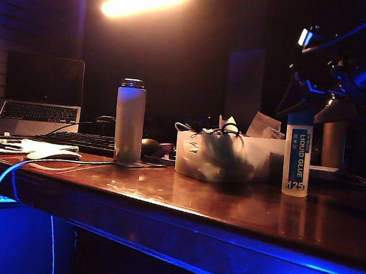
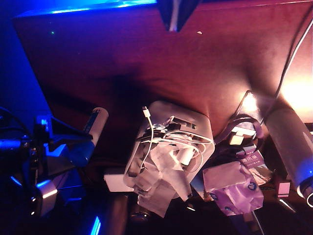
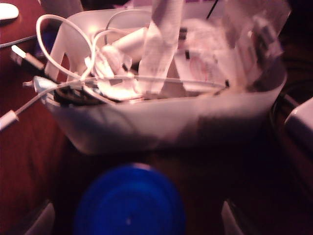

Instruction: Pick up the liquid glue and place it into the translucent box.

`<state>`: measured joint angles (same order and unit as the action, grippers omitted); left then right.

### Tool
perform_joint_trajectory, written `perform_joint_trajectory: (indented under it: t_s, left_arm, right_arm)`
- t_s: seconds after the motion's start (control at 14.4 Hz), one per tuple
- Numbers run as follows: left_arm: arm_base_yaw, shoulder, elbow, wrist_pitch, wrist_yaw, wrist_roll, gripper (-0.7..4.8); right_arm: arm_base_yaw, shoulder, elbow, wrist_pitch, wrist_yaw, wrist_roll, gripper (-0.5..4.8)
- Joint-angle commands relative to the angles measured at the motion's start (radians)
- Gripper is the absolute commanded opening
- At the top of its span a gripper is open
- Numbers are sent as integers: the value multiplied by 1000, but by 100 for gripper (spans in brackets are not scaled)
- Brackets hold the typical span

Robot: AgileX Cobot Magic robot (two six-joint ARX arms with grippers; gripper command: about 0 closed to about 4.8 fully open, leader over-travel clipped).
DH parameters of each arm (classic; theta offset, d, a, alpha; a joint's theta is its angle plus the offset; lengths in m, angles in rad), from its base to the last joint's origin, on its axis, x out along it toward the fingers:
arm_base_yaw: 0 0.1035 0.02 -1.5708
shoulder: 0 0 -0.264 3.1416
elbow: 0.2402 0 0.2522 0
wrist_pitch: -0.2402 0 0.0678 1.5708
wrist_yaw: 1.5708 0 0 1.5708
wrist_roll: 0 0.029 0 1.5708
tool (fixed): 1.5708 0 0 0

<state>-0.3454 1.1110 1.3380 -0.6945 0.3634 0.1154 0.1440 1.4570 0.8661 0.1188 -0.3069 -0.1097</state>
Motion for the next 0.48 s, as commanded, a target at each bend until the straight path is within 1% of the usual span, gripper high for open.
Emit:
perform_joint_trajectory:
  t_s: [0.07,0.14,0.48]
  left_arm:
    - [-1,-2,6,11,4,0,-5]
    - [-1,-2,6,11,4,0,-5]
    - [-1,-2,6,11,3,0,-5]
  right_arm:
    - [1,-3,4,20,2,1,377]
    - [1,-3,4,20,2,2,299]
    - [1,-3,4,21,1,10,296]
